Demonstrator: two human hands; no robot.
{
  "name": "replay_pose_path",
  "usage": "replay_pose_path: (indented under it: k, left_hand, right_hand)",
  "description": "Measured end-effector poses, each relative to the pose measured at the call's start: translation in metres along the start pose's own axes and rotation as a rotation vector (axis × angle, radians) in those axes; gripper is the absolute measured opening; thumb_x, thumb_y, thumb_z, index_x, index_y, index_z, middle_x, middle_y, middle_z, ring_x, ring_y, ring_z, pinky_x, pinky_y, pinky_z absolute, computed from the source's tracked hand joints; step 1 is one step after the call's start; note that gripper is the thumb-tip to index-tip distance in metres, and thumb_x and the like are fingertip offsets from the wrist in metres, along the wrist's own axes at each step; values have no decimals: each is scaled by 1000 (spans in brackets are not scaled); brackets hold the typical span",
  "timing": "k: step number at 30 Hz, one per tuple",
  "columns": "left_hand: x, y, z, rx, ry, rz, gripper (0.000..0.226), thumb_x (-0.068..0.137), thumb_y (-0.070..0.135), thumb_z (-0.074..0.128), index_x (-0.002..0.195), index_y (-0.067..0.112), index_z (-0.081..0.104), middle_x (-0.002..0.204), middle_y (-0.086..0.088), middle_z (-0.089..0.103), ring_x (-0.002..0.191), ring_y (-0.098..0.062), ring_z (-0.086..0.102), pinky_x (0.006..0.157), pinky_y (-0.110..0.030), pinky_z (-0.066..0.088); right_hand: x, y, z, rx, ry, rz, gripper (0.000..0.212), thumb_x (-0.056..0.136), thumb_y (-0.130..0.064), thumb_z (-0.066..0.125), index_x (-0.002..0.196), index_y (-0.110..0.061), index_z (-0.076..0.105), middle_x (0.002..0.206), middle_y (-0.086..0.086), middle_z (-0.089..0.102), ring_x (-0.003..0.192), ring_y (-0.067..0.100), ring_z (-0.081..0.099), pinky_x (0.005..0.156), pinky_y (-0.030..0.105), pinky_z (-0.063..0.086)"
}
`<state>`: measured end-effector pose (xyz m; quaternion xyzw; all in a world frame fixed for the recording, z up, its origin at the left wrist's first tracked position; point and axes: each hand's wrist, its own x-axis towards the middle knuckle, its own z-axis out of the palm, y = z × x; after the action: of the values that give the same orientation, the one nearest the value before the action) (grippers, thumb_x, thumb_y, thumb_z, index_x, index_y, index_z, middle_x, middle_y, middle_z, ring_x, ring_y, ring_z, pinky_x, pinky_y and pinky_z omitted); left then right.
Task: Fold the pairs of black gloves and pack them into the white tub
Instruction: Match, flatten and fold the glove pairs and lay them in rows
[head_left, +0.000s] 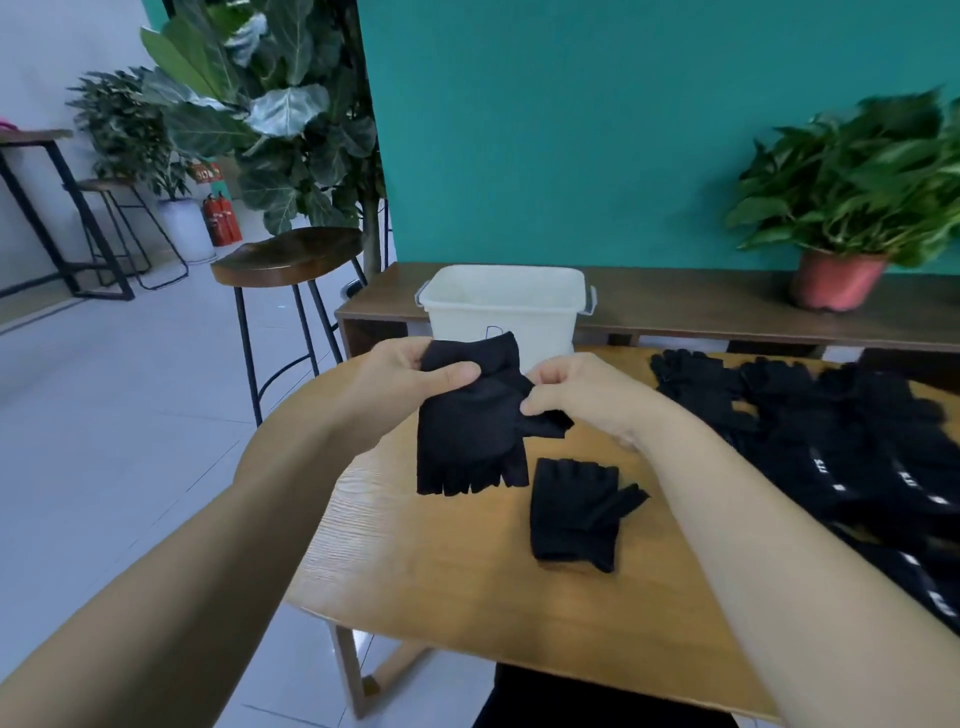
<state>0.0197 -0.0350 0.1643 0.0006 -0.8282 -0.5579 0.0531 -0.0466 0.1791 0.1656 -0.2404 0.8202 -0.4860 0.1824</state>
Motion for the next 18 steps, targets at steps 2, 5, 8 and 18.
replay_pose_path:
  k: [2,5,8,18]
  left_hand:
    - [3,7,12,-47,-55,-25,22,84,43,70,103,32,75,105,6,76,102,-17,70,96,-42,54]
    - [5,12,30,-160,-95,-46,31,92,32,64,120,18,68,111,0,74,108,-21,69,92,-35,55]
    - [9,7,41,-223,-185,-80,48,83,37,71,128,20,64,122,1,71,115,-19,66,98,-39,53]
    - [40,-3,69,-184,-177,-95,23,97,26,61,117,21,69,111,3,75,106,-16,70,88,-32,55]
  right_hand:
    - [-4,2,-7,71,-54,2,32,84,-25,75,113,-15,66,105,-1,73,97,15,69,88,30,53]
    - [-9,9,-12,36,-59,21,23,86,-19,74,109,-15,70,103,3,75,98,19,71,91,35,55]
    - [-14,18,-22,79,20,36,9,89,-14,70,95,-9,75,93,6,76,88,20,72,86,34,57]
    - [-11,48,-43,195,89,35,22,90,-35,69,87,-13,72,90,0,76,84,14,70,83,28,53]
